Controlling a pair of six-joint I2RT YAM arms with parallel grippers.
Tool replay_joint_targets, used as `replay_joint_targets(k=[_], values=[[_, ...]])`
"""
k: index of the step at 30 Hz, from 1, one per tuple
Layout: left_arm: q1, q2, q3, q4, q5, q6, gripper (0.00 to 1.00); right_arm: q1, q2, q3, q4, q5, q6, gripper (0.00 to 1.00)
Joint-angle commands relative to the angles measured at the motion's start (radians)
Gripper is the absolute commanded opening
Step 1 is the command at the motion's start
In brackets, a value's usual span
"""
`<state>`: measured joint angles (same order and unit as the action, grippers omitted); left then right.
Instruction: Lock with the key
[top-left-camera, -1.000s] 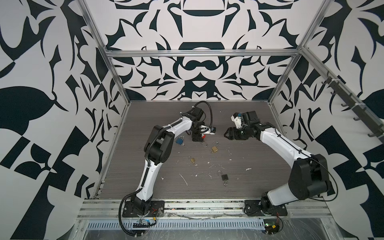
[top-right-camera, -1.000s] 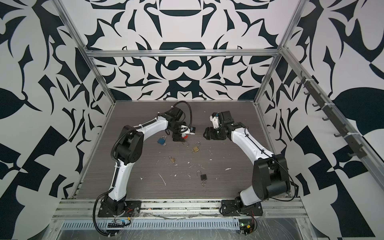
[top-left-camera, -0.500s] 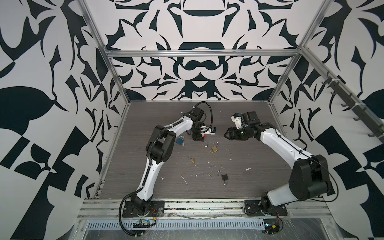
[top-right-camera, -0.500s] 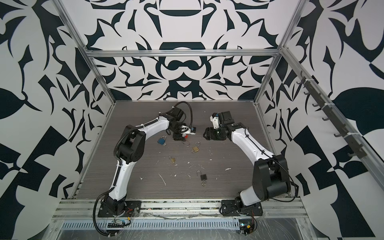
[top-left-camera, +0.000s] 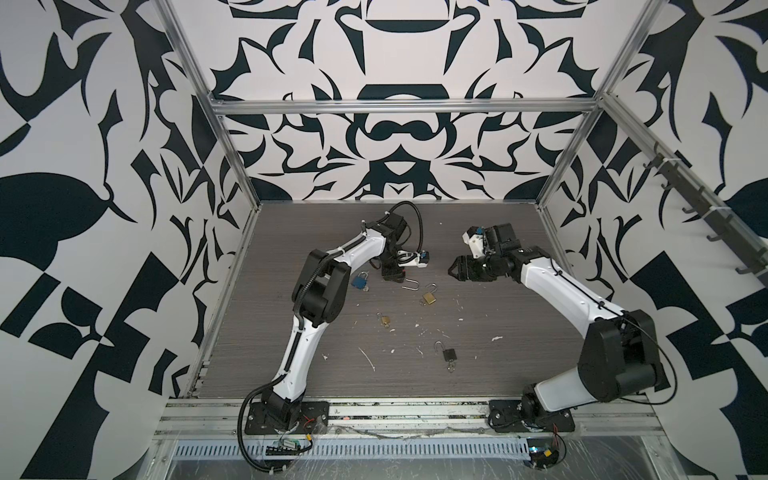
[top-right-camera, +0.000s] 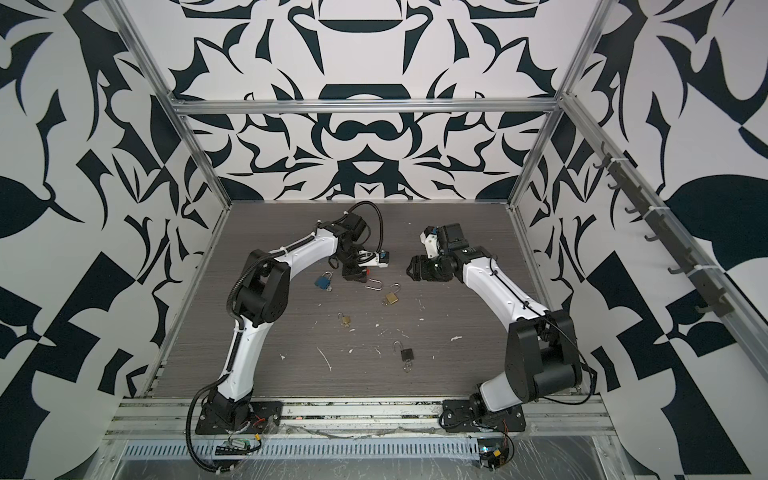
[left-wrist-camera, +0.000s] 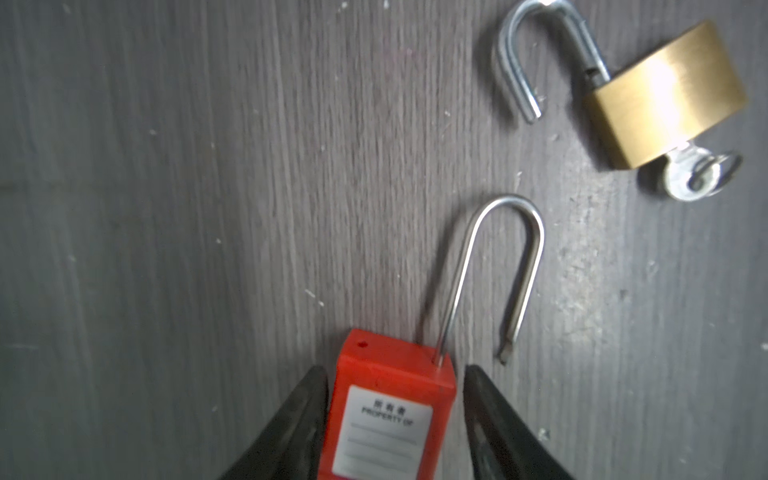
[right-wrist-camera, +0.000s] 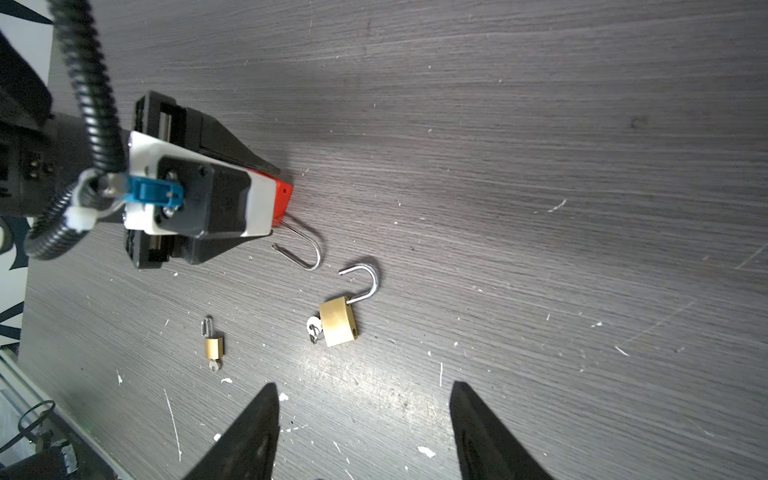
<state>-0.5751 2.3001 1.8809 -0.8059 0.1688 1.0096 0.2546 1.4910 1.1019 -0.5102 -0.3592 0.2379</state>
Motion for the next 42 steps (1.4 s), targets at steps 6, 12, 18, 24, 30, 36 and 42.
replay_joint_targets(k=[6,12,18,24,30,36,42], values=[[0.021,-0.008,-0.025,-0.046,-0.029,-0.037,0.61,-0.004,-0.042,-0.012,0.026,-0.007,0.012,0.67],[0.021,-0.001,-0.03,-0.029,-0.032,-0.039,0.56,-0.003,-0.044,-0.01,0.025,-0.003,0.012,0.67],[0.021,-0.013,-0.046,-0.029,-0.02,-0.042,0.43,-0.004,-0.042,-0.013,0.032,0.001,0.02,0.67],[0.021,-0.09,-0.163,0.097,0.009,-0.056,0.29,-0.003,-0.036,-0.005,0.043,-0.013,0.04,0.67],[0.031,-0.216,-0.302,0.288,0.091,-0.158,0.22,-0.004,-0.035,0.014,0.054,-0.034,0.062,0.67],[0.051,-0.421,-0.447,0.502,0.23,-0.305,0.15,-0.004,-0.075,0.052,0.081,-0.108,0.095,0.67],[0.064,-0.621,-0.65,0.796,0.343,-0.514,0.11,-0.005,-0.151,0.067,0.194,-0.304,0.177,0.67]])
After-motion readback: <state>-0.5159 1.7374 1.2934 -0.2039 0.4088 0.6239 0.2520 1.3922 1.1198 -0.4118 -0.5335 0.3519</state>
